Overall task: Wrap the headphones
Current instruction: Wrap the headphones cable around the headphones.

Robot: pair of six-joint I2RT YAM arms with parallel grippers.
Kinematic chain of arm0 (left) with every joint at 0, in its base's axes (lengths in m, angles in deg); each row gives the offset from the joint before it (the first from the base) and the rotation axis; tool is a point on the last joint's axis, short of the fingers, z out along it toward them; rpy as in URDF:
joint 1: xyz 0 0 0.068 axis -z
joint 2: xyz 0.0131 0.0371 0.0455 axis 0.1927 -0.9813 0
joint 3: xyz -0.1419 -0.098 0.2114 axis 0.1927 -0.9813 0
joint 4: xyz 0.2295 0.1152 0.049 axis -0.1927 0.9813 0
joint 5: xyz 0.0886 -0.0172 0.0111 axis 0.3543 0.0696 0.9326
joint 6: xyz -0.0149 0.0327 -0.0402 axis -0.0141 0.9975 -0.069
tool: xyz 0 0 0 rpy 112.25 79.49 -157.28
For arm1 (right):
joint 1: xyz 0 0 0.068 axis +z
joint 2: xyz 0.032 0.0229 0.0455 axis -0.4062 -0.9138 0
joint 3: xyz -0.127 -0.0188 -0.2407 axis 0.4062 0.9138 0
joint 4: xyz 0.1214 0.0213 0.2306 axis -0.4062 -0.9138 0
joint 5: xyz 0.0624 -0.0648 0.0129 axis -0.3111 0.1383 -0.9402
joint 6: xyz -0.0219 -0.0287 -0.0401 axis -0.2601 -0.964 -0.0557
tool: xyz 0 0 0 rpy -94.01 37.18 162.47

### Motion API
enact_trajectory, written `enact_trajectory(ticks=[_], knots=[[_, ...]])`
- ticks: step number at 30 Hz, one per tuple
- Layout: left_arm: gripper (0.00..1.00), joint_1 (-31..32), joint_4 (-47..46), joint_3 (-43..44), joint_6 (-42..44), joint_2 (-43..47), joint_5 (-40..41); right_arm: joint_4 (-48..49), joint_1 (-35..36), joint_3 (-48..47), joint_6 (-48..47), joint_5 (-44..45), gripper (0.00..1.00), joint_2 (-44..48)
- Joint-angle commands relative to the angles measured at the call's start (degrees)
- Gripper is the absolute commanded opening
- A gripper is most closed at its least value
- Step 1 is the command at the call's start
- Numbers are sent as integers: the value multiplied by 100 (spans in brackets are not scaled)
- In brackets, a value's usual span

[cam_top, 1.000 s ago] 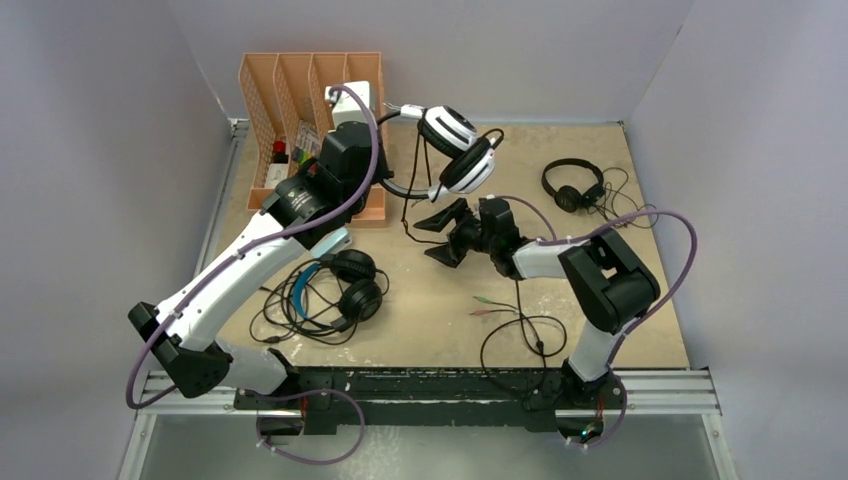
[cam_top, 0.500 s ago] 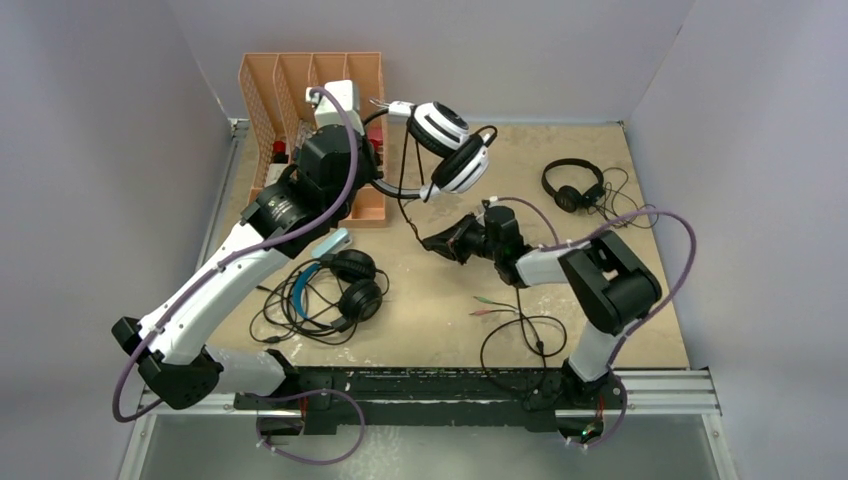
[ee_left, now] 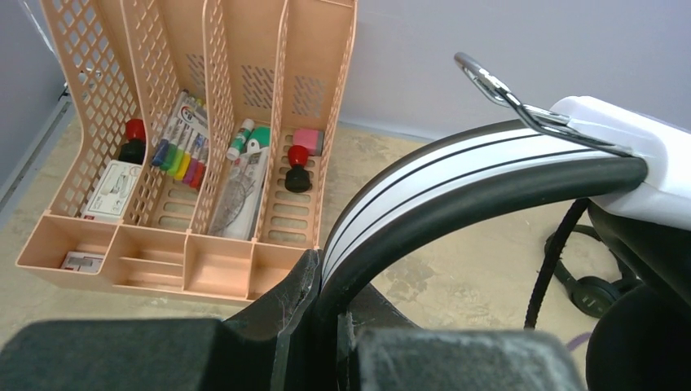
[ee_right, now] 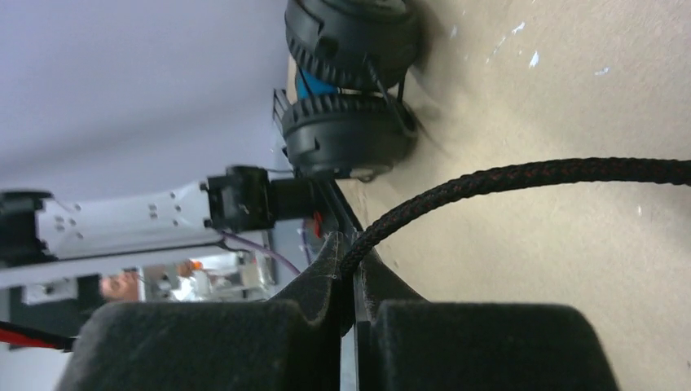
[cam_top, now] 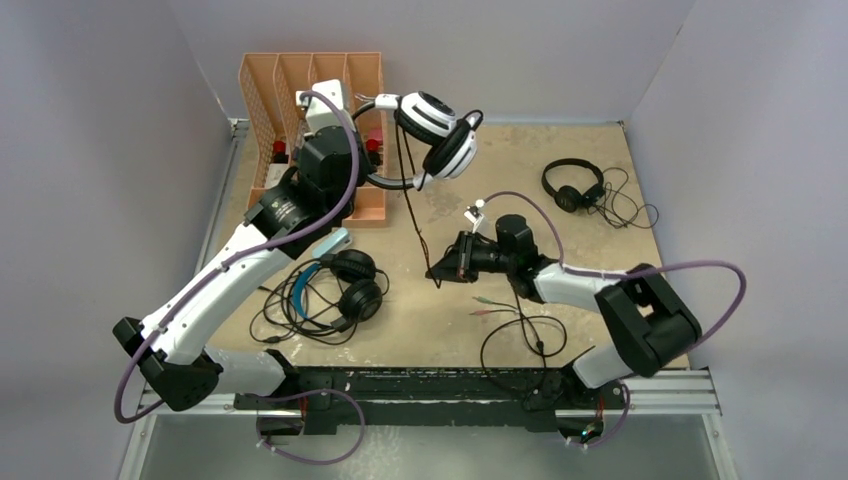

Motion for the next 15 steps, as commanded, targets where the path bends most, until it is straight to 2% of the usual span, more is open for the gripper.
enact_trajectory(ticks=[1,2,4,9,15], knots=[[0,-172,-741,94,-369,242,73,-1188,-28,-11,-1091,-24,0,871],[0,-266,-703,69,-412,299,-83,-1825,-81,-72,-1362,257,0,1091],[0,-455,-698,-18,-522,438,-566,-2444,-270,-137,-1723,706,0,1307],[0,-696,-845,-380,-430,778,-2167,-2546,-1279,-256,-1998,428,0,1468],[0,-705,-865,-798,177,936,-4416,-2901,-1829,-1256,-2442,402,0,1012]])
